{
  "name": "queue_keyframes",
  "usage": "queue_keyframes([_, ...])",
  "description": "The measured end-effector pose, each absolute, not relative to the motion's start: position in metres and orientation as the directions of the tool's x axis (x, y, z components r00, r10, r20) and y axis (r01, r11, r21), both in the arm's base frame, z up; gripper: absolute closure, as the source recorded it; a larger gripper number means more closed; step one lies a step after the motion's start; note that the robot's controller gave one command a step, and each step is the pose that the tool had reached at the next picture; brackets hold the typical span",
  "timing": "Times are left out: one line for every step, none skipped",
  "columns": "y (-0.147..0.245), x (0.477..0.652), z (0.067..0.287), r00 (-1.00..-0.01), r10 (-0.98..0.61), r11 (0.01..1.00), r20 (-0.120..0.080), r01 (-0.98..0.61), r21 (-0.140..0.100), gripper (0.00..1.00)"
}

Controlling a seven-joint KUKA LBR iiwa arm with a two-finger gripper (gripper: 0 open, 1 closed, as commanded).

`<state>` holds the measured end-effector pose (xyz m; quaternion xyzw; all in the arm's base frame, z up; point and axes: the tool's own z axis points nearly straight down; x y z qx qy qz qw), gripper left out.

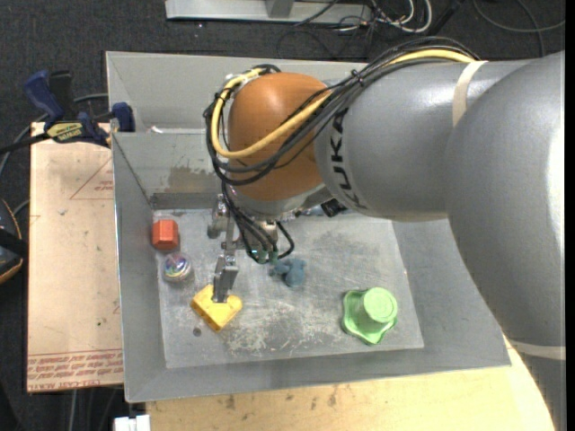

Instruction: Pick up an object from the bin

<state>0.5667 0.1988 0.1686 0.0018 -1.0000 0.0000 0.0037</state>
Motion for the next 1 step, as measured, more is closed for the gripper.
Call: queue_keyframes([0.177, 0.5262, 0.0705, -0.997, -0.072, 0.997, -0.009, -0.072, 0.004, 0.0])
